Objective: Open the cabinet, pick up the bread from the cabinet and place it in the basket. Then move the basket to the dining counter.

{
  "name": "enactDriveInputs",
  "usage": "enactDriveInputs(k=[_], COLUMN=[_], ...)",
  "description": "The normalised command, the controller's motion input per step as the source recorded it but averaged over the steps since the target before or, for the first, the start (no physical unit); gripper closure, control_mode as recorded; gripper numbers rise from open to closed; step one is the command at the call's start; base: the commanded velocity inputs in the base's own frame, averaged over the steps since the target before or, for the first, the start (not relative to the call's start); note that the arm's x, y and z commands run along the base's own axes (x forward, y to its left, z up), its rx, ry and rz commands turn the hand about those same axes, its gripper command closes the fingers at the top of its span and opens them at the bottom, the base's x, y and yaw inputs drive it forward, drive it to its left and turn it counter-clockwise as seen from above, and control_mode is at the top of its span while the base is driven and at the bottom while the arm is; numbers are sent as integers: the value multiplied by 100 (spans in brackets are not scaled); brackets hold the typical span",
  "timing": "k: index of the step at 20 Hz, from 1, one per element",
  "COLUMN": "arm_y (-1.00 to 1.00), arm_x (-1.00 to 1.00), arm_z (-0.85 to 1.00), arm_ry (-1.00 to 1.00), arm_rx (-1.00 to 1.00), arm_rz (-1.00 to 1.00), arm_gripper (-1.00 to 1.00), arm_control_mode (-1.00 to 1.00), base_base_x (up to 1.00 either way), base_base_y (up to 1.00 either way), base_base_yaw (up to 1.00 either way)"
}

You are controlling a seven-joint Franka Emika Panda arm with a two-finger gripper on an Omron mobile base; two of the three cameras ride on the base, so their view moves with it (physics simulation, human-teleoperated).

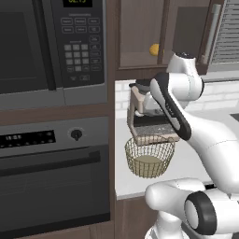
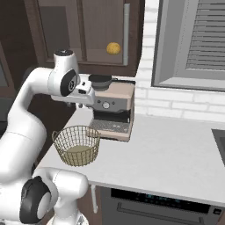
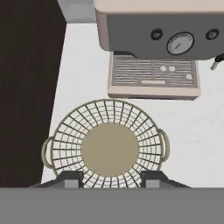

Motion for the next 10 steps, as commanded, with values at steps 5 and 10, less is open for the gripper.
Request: enactDriveInputs(k=[5,10], arm_y=[-10,-11], arm_x=[-50,-88], arm_z=[6,47], arm_ry=[-16,-54], arm_rx=[0,0], arm_rz=[0,0], arm_gripper=[-100,-100], arm_control_mode=[-100,-100], base_base_x=[0,0], base_base_y=[0,0], base_base_yaw=[0,0])
